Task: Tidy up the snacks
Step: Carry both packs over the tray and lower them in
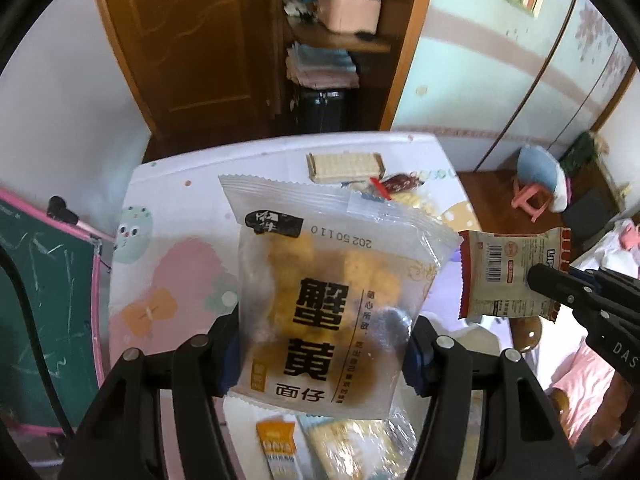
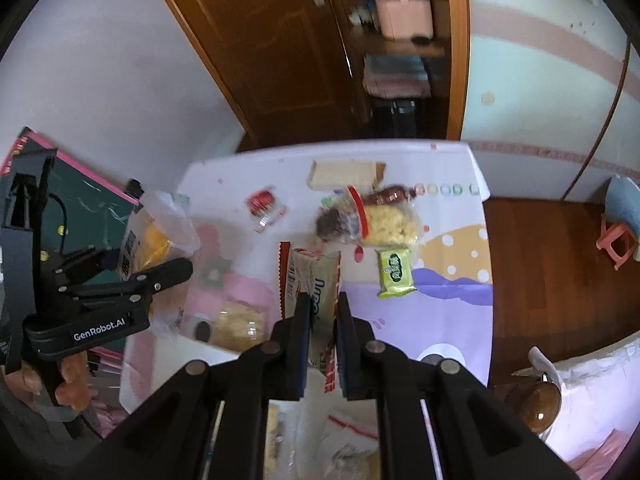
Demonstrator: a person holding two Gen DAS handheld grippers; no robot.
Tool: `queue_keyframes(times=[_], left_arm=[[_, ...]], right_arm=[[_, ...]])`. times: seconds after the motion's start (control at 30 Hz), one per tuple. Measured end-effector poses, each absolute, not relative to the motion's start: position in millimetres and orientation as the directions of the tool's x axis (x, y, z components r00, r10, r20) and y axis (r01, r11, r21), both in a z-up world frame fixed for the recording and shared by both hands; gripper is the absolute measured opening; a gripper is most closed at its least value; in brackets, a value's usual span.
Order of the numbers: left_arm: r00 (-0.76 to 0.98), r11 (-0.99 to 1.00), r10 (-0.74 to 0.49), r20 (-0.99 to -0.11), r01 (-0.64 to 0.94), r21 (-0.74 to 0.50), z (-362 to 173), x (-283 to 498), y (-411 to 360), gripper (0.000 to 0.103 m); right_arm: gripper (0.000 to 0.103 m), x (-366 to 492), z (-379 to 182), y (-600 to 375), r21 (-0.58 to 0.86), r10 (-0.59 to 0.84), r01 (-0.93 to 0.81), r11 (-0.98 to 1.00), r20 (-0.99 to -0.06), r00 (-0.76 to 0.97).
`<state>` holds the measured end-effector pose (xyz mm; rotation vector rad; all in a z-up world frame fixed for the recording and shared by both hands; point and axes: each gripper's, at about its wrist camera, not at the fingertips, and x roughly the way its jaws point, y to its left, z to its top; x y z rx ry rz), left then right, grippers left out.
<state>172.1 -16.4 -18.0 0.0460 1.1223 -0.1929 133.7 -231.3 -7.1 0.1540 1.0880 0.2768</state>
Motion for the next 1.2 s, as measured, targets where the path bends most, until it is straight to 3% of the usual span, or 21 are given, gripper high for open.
queue_keyframes(times=[0.2, 0.53, 0.8, 1.2], left_arm=[[0.486, 0.988, -0.124, -0.865, 0.139, -0.063, 20.6, 118.7, -0.9, 0.062], [0.51, 0.992, -0.112, -0.853, 0.112, -0.063, 38.4, 50.9, 7.4, 0.062], [0.47, 0.991, -0.077, -0.879, 0.136, -0.014, 9.6, 17.1, -7.6, 0.062], [0.363, 0.99, -0.033, -0.931, 0.139, 0.019, -51.5, -3.2, -19.2, 0.063]], right_arm=[[0.011, 91.9, 30.6, -230.7, 0.264, 0.313, -0.169, 0.95, -0.812, 0.492], [0.011, 32.0, 55.5, -221.3, 0.253, 0.326, -0.208, 0.945, -0.794, 0.513], [0.011, -0.8, 49.6, -204.7, 0.225, 0.322, -0.246, 0.943, -0.811, 0.489], [0.011, -22.2, -2.5, -194.3, 0.193, 0.277, -0.246, 0.95, -0.884, 0.377]])
